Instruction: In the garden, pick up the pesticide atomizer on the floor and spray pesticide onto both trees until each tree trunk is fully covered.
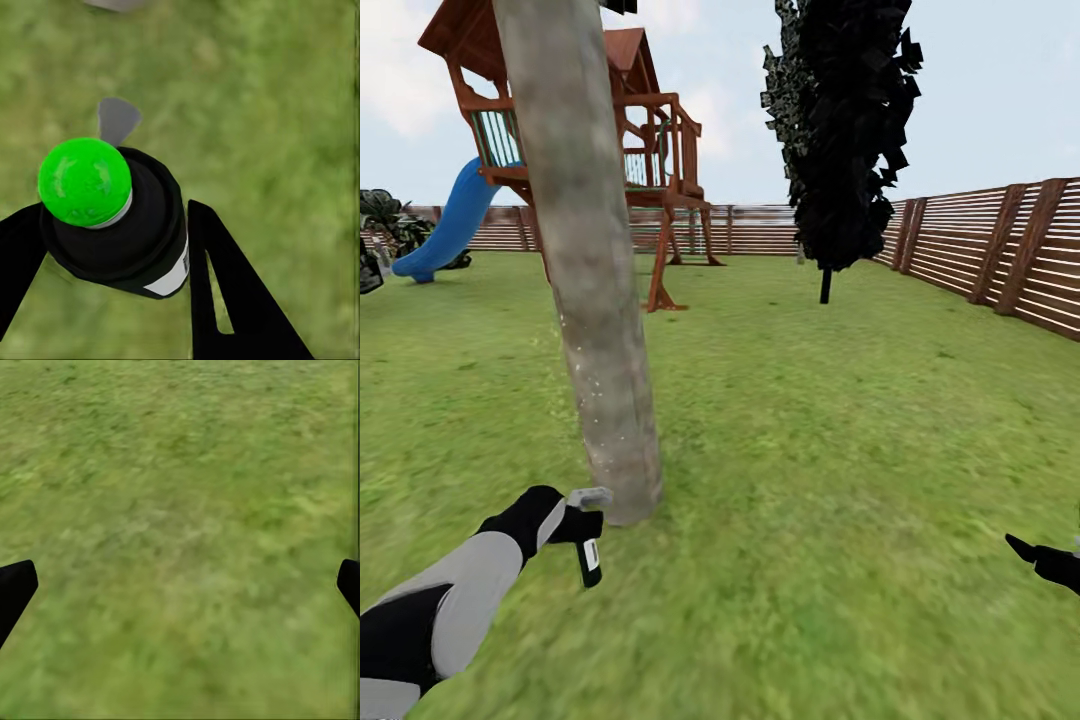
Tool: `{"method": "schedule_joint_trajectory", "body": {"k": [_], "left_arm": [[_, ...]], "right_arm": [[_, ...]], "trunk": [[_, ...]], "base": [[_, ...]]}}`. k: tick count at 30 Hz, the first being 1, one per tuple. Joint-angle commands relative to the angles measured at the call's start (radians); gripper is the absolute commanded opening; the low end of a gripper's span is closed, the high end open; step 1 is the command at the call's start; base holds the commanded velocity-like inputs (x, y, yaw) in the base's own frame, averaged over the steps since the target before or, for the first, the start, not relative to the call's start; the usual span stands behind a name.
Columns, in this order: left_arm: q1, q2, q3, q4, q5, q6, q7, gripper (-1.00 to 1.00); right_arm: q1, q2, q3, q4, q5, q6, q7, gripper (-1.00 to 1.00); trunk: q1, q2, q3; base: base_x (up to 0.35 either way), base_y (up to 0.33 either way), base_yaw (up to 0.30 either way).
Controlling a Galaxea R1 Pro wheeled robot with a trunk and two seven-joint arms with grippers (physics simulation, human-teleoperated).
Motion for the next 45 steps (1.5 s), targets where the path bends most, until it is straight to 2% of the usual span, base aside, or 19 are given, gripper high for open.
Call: {"method": "schedule_joint_trajectory", "body": {"k": [1,11,16,22,31,45], "left_arm": [[0.0,0.0,0.004,-0.001,0.0,0.0,0.0,-1.0],[0.0,0.001,0.007,0.001,0.0,0.0,0.0,-1.0],[0.0,0.0,0.007,0.002,0.0,0.0,0.0,-1.0],[0.0,-0.001,0.007,0.004,0.0,-0.001,0.0,-1.0],[0.0,-0.002,0.007,0.005,0.0,0.0,0.0,-1.0],[0.0,-0.007,0.006,0.007,0.001,-0.002,0.0,-1.0]], "right_arm": [[0.0,0.0,0.0,0.0,0.0,0.0,0.0,1.0],[0.0,0.0,0.0,0.0,0.0,0.0,-0.001,1.0],[0.0,0.0,0.001,0.0,0.001,0.0,-0.003,1.0],[0.0,0.0,-0.001,-0.003,0.0,0.0,0.001,1.0],[0.0,-0.003,-0.002,-0.003,0.0,0.0,0.001,1.0],[0.0,-0.003,-0.001,-0.003,0.0,0.0,0.001,1.0]], "trunk": [[0.0,0.0,0.0],[0.0,0.0,0.0],[0.0,0.0,0.0],[0.0,0.0,0.0],[0.0,0.0,0.0],[0.0,0.0,0.0]], "base": [[0.167,-0.305,0.02],[0.123,-0.146,0.237],[0.143,-0.147,0.07],[0.038,-0.291,0.013],[0.022,-0.313,0.232],[0.188,-0.274,0.176]]}}
